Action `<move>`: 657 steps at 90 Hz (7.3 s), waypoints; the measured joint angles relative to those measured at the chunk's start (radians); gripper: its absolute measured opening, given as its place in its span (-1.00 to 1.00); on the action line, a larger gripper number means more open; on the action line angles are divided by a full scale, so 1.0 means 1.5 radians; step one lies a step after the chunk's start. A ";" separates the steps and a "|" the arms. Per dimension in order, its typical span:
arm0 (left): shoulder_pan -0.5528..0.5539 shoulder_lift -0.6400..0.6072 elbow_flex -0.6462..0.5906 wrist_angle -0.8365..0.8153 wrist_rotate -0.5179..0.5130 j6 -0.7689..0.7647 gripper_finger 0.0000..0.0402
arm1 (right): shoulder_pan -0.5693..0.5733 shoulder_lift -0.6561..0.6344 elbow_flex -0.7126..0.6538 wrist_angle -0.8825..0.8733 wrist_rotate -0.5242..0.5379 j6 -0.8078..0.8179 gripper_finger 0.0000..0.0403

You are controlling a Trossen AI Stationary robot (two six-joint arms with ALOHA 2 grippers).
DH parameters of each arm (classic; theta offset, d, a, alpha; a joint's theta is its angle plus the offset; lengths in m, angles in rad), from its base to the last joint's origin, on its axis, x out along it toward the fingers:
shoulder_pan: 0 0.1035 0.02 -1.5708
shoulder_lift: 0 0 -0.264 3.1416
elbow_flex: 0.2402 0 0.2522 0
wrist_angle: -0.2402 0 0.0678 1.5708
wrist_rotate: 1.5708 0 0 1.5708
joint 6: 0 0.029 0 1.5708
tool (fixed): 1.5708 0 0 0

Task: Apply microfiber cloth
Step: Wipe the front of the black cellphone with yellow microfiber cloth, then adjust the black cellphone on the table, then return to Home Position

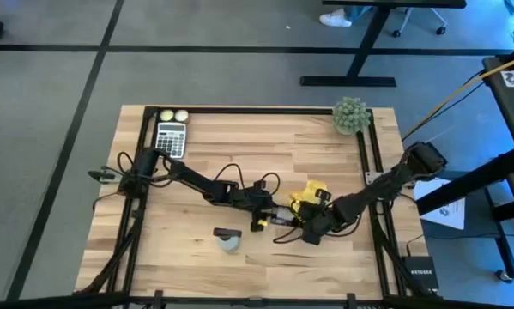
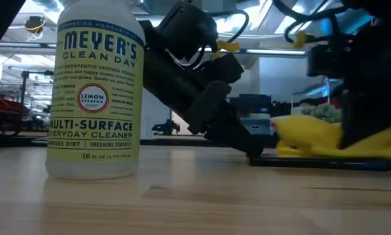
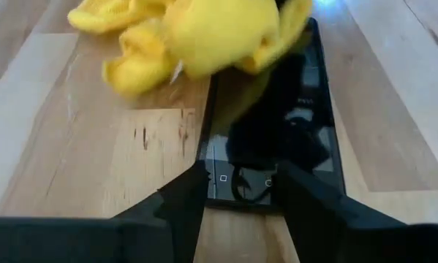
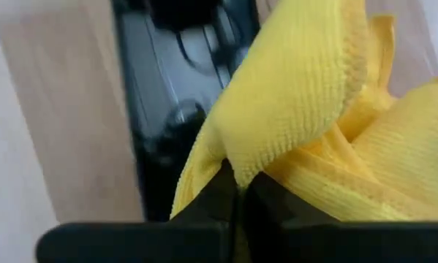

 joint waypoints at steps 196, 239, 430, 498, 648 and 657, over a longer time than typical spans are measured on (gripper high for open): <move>-0.017 -0.152 -0.003 -0.056 -0.028 0.013 -0.24 | 0.171 0.031 0.251 -0.541 -0.036 0.311 -0.76; 0.025 -0.058 -0.010 -0.058 -0.100 -0.016 -0.24 | 0.147 0.025 0.114 0.095 0.014 0.235 -0.09; 0.144 -0.929 -0.399 -0.269 0.017 -0.101 -0.96 | -0.131 -0.786 -0.331 0.388 -0.005 -0.360 -0.80; 0.171 -1.016 -0.627 -0.037 0.040 -0.143 -0.96 | -0.337 -0.968 -0.474 0.425 -0.130 -0.488 -0.80; 0.143 -1.414 -0.715 -0.217 -0.059 -0.106 -0.96 | -0.343 -0.998 -0.520 0.429 -0.146 -0.477 -0.80; 0.143 -1.414 -0.715 -0.218 -0.059 -0.114 -0.96 | -0.343 -0.998 -0.520 0.429 -0.146 -0.477 -0.80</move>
